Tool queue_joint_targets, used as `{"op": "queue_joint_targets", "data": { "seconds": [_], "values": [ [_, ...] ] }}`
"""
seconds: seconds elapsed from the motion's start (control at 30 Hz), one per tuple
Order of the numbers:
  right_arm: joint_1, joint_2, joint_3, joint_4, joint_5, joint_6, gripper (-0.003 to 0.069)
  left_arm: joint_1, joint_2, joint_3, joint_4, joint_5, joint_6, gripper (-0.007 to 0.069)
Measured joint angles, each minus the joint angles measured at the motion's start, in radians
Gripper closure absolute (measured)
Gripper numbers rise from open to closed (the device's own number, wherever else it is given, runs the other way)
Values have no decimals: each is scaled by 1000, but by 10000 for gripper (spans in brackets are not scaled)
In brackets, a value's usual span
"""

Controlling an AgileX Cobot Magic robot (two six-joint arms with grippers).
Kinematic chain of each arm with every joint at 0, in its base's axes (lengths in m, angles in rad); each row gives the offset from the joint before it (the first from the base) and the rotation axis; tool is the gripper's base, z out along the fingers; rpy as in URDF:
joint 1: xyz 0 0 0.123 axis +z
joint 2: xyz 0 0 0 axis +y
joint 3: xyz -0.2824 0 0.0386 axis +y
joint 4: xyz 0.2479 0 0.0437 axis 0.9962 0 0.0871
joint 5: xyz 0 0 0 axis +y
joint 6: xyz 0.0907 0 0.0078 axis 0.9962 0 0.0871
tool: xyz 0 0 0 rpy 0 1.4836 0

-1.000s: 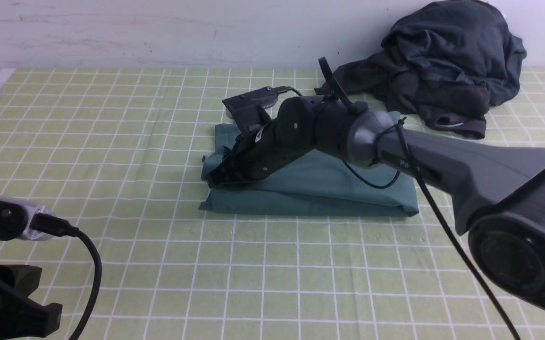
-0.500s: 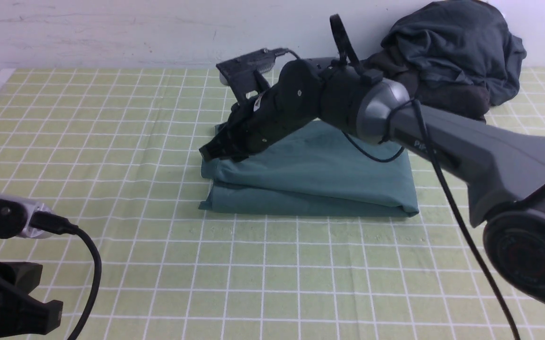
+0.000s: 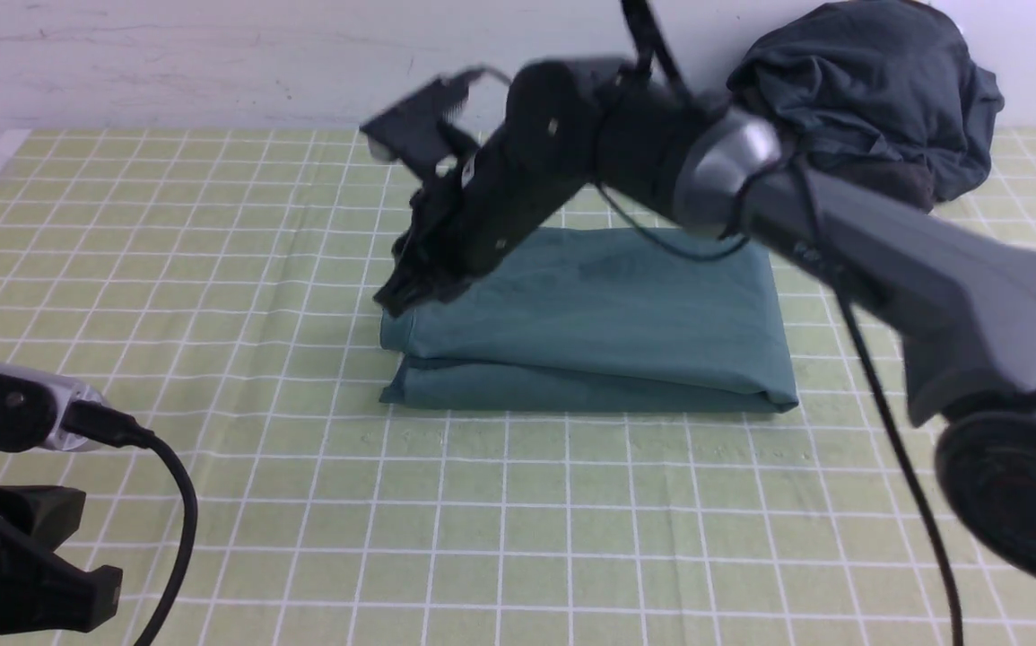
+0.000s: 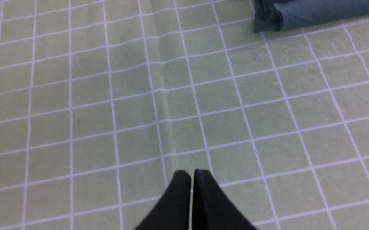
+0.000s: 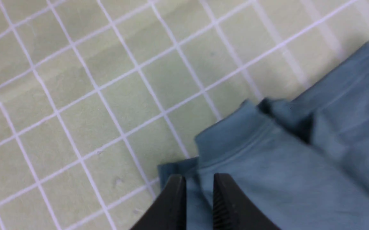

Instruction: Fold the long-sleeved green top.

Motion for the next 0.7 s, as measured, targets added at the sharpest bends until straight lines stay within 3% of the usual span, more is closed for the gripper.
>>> {"op": "queue_joint_targets", "data": {
  "seconds": [0.17, 0.47, 0.6, 0.7],
  "values": [
    [-17, -242, -102, -204, 142, -9, 541, 0, 0, 0, 0, 0, 1, 625],
    [-122, -710, 52, -227, 113, 80, 618, 0, 0, 0, 0, 0, 2, 625],
    [-142, -1048, 391, -251, -115, 125, 667, 0, 0, 0, 0, 0, 2, 625],
    [-143, -1359, 827, -319, -467, 215, 671, 0, 0, 0, 0, 0, 2, 625]
  ]
}}
